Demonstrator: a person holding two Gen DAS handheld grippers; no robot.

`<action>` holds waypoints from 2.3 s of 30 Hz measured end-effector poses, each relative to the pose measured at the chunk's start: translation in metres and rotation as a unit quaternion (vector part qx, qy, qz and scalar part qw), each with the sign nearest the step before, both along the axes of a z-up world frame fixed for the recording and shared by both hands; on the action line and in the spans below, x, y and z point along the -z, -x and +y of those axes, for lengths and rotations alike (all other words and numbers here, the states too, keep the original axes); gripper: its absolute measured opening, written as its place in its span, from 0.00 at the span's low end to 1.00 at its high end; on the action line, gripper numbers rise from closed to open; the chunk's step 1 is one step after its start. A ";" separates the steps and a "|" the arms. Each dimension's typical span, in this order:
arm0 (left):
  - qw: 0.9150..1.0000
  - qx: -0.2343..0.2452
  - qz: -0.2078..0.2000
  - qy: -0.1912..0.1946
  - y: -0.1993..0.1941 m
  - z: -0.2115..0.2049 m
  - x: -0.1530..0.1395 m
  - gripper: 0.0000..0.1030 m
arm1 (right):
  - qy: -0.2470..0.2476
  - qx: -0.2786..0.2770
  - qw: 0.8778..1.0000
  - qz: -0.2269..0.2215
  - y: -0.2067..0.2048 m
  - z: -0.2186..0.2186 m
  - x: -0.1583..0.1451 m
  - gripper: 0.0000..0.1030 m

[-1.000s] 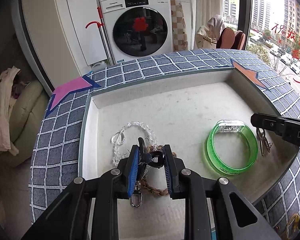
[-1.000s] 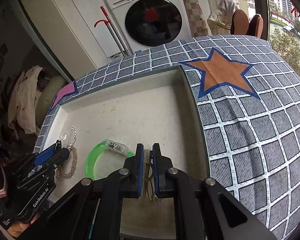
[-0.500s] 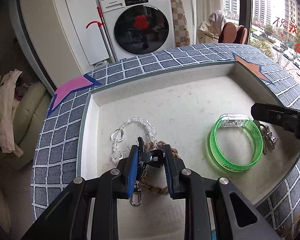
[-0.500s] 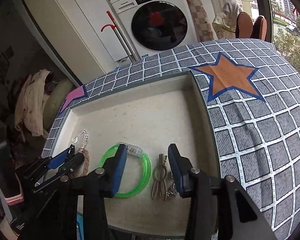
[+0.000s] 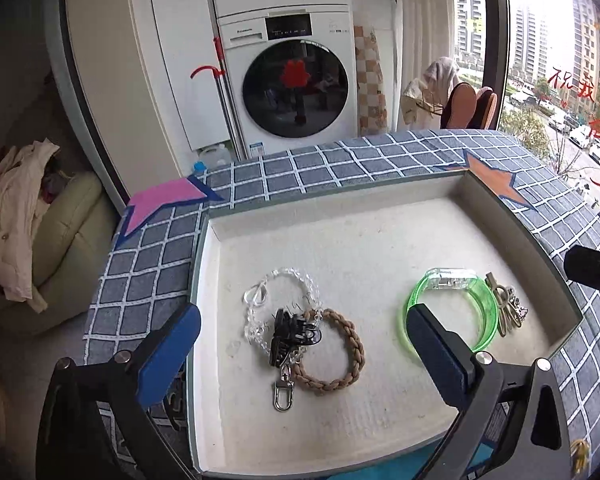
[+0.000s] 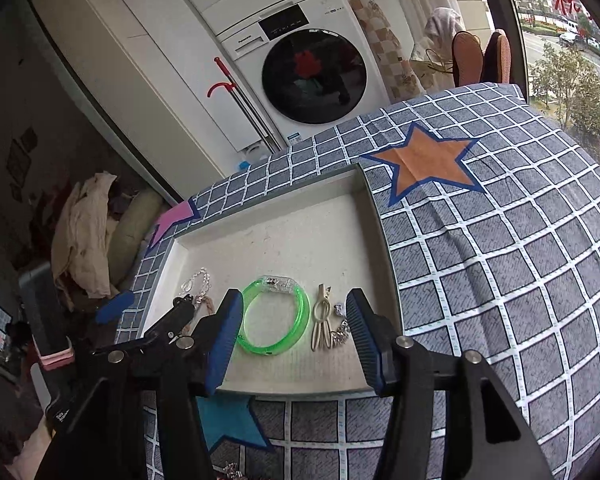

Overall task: Organize jewelry
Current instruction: 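Open both tools to release the items and lift them out of the tray, then grasp the orange coil bracelet with the left tool while the right tool grasps the yellow pendant cord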

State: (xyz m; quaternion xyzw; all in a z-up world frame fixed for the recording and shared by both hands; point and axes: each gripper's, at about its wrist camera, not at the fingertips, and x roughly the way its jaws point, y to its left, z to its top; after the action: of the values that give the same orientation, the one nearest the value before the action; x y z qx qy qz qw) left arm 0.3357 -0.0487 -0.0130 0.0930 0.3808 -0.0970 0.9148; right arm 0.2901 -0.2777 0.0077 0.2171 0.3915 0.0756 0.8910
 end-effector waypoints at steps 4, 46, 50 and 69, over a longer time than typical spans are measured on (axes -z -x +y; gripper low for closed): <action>1.000 -0.003 -0.005 -0.002 0.008 0.001 -0.008 1.00 | -0.005 0.005 1.000 -0.001 0.016 -0.005 -0.005 0.67; 0.996 0.020 0.083 0.022 0.162 0.020 0.037 1.00 | 0.096 0.016 0.990 0.100 0.169 -0.012 0.044 1.00; 0.996 0.016 0.088 0.021 0.160 0.019 0.039 1.00 | 0.104 0.034 0.988 0.108 0.168 -0.015 0.047 0.99; 0.996 0.038 0.085 -0.007 0.162 0.006 0.047 1.00 | 0.233 -0.017 0.967 0.102 0.156 0.031 0.052 0.58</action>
State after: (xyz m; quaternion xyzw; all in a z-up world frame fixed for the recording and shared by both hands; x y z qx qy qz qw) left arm 0.1735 -0.0422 -0.0600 0.1054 0.4542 -0.1364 0.8741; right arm 0.1337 -0.2464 -0.0443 0.0032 0.4905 -0.0255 0.8711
